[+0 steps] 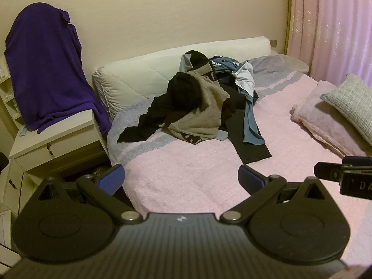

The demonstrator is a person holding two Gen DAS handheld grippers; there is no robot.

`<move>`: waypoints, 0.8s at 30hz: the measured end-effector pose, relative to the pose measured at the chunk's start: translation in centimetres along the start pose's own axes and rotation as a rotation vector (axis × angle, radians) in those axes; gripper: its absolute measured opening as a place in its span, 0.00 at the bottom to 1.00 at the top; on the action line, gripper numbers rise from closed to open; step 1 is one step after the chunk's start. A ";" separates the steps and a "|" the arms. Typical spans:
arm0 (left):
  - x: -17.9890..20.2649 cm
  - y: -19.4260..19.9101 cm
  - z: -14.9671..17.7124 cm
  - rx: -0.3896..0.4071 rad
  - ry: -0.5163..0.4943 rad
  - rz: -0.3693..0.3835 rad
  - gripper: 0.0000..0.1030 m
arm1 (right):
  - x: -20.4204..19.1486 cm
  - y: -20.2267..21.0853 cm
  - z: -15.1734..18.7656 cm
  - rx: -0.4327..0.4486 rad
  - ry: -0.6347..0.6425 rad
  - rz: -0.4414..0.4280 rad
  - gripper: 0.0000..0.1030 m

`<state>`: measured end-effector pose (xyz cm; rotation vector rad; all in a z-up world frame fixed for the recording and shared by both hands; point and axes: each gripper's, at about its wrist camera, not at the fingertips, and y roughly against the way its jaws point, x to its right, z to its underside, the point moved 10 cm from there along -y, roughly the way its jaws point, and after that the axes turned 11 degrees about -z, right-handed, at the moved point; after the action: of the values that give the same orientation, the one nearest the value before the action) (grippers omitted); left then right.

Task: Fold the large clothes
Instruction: 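Move both tools toward the clothes heap on the bed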

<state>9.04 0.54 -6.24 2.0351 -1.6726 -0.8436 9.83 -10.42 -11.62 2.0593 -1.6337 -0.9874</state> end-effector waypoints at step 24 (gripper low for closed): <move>0.2 -16.4 -3.9 -0.103 -0.125 0.156 0.96 | 3.0 -10.7 -3.3 0.028 -0.172 0.054 0.62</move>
<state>23.84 3.67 -13.62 1.7915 -1.7883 -0.9985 20.07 -10.69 -17.11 1.9846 -1.7865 -1.1573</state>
